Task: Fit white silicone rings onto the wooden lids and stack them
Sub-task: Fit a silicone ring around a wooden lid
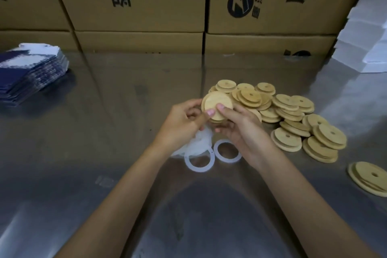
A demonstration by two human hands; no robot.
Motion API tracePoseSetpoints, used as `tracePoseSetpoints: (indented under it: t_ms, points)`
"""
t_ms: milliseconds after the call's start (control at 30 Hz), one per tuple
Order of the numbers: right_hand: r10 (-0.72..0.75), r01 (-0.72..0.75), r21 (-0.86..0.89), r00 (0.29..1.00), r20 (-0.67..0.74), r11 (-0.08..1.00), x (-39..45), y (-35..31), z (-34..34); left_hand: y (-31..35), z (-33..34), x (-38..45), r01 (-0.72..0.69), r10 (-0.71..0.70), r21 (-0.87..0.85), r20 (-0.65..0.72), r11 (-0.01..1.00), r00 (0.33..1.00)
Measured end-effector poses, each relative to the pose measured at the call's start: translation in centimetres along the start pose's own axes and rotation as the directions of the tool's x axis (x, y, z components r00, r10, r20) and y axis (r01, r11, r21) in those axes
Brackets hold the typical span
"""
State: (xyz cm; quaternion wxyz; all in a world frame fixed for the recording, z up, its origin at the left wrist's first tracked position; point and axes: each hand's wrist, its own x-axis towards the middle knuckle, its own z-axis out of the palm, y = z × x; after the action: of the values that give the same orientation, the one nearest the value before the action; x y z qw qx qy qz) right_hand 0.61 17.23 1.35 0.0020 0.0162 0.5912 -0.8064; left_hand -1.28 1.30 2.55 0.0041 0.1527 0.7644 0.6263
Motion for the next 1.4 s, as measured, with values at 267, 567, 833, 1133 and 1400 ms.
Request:
tracePoseSetpoints:
  t_ms: [267,567,833,1133,1400]
  points:
    - [0.089,-0.055,0.175,0.977,-0.193,0.983,-0.4,-0.7,-1.5,-1.3,-1.1,-0.2,-0.113,0.197,0.512,-0.113,0.852,0.974]
    - [0.139,-0.072,0.250,0.955,-0.263,0.966,-0.8,-2.1,-3.4,-3.1,3.5,-1.3,-0.381,0.283,0.831,0.282,0.406,0.917]
    - [0.158,-0.133,0.125,0.963,-0.218,0.983,0.0,-1.1,-3.5,-2.0,3.1,-0.9,-0.309,0.247,0.649,0.189,0.695,0.950]
    - [0.188,-0.185,0.106,0.982,-0.020,0.977,-0.3,-0.4,-2.1,0.7,1.6,-0.6,-0.112,0.095,-0.061,-0.230,0.992,0.969]
    - [0.148,-0.138,-0.113,0.984,0.094,0.984,-0.9,-0.5,-1.1,-0.3,1.3,-0.6,-0.133,0.170,0.153,-0.258,0.979,0.951]
